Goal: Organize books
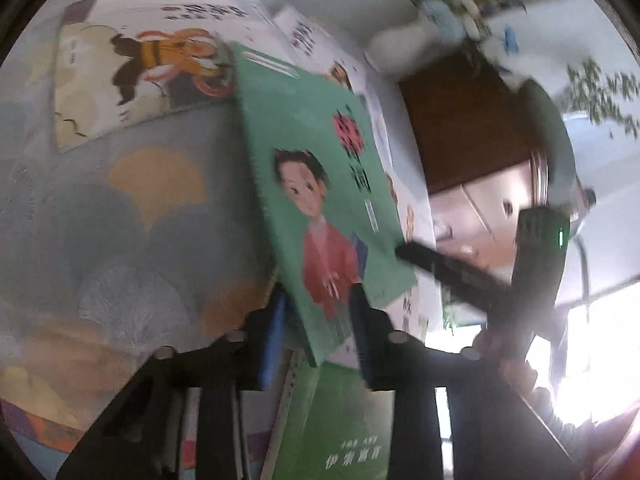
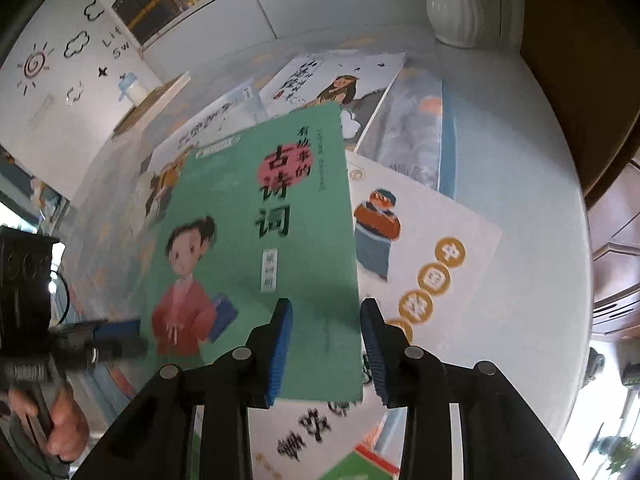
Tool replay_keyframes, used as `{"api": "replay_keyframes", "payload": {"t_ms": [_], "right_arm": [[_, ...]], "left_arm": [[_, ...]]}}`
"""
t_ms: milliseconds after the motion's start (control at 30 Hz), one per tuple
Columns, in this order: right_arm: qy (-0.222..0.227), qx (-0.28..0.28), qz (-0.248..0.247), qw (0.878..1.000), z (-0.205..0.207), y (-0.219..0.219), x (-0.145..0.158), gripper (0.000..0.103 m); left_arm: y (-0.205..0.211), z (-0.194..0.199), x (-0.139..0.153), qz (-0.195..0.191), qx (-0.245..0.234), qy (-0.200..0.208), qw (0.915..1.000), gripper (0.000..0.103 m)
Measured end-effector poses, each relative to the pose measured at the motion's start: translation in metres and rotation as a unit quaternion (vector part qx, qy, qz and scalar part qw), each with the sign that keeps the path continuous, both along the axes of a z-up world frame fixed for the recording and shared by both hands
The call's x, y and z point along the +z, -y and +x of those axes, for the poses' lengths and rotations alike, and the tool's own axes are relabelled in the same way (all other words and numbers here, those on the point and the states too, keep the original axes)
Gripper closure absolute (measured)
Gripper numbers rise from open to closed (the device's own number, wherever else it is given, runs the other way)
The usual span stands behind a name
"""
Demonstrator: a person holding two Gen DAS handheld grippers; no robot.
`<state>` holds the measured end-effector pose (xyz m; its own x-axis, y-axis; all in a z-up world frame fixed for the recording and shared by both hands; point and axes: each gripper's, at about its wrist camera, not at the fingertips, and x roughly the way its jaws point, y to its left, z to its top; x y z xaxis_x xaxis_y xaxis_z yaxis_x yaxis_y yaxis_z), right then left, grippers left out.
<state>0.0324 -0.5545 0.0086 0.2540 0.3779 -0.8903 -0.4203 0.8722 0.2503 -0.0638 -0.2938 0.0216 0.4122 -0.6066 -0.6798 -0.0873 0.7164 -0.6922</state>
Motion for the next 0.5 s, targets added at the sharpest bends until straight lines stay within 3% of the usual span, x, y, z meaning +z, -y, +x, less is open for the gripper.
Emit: {"api": "replay_keyframes", "payload": {"t_ms": [100, 200, 267, 367, 433, 500], "right_arm": [[0.008, 0.006, -0.010, 1.000, -0.012, 0.000, -0.001, 0.068], [0.006, 0.001, 0.003, 1.000, -0.018, 0.003, -0.001, 0.068], [-0.005, -0.001, 0.023, 1.000, -0.017, 0.005, -0.001, 0.068], [-0.012, -0.005, 0.036, 0.999, -0.018, 0.007, -0.003, 0.068], [-0.019, -0.011, 0.043, 0.999, -0.016, 0.009, -0.003, 0.068], [-0.034, -0.022, 0.053, 0.998, -0.014, 0.012, -0.003, 0.068]], "left_arm": [[-0.004, 0.001, 0.001, -0.031, 0.002, 0.002, 0.9995, 0.085], [0.001, -0.003, 0.019, -0.063, -0.001, 0.030, 0.9976, 0.085], [0.010, 0.002, 0.024, -0.039, -0.005, 0.037, 0.9985, 0.086], [0.016, 0.009, 0.010, -0.011, 0.001, 0.014, 0.9998, 0.091], [0.016, 0.014, 0.003, -0.028, 0.014, 0.007, 0.9995, 0.092], [0.011, 0.015, 0.005, -0.072, 0.024, 0.014, 0.9970, 0.092]]}}
